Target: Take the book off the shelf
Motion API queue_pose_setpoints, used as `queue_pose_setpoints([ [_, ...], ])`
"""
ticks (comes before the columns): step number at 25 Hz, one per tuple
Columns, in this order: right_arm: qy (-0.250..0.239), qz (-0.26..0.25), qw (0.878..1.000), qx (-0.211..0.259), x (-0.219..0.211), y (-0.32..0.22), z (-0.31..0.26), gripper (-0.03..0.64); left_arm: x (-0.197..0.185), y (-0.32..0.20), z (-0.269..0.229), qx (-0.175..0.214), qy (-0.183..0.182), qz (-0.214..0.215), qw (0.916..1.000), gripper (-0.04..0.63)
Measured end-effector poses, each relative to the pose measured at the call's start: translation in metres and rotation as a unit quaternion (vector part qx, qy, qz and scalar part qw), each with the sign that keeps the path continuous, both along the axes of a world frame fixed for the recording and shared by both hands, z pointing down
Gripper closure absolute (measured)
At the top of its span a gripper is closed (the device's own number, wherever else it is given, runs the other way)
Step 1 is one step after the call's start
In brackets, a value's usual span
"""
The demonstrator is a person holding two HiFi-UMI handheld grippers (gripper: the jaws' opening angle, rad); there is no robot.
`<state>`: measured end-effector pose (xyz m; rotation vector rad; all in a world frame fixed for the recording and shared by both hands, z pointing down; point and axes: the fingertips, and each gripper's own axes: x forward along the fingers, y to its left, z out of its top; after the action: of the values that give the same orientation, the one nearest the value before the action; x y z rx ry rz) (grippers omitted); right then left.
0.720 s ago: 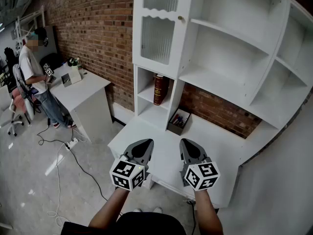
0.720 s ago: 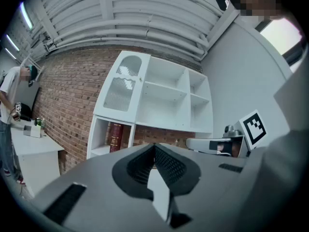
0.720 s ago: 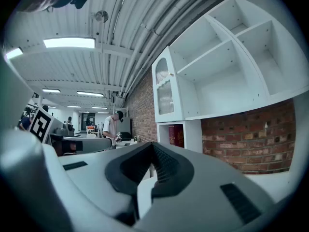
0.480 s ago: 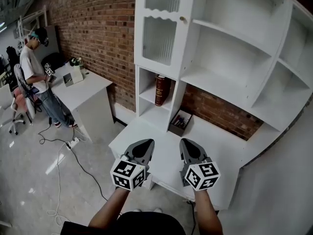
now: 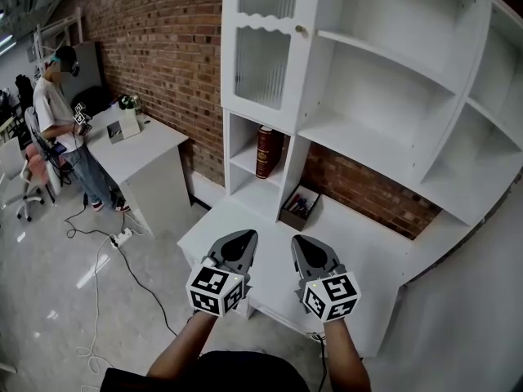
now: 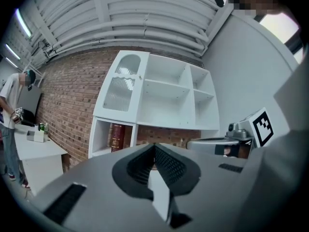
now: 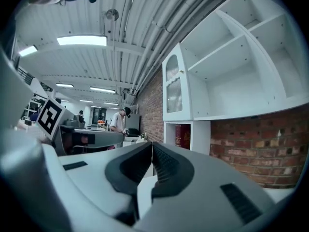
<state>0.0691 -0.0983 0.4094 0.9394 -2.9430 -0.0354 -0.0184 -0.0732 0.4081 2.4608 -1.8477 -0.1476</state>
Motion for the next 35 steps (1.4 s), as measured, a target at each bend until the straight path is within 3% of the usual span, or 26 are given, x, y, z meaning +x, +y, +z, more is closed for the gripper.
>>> queue_pose_setpoints([
  [16, -0.025, -0.020, 0.999, -0.041, 0.020, -0.027, 0.016, 0.597, 0.020, -0.016, 0.013, -0.022, -0.018, -0.028, 0.9992, 0.580],
  [20, -0.042, -0.020, 0.998, -0.053, 0.018, -0.035, 0.015, 0.597, 0.016, -0.020, 0.015, -0.026, -0.017, -0.037, 0.9988, 0.580],
  [35, -0.025, -0.016, 0.999, -0.041, -0.013, -0.066, 0.018, 0.597, -0.017, -0.057, 0.016, -0.026, 0.000, -0.037, 0.9990, 0.580],
])
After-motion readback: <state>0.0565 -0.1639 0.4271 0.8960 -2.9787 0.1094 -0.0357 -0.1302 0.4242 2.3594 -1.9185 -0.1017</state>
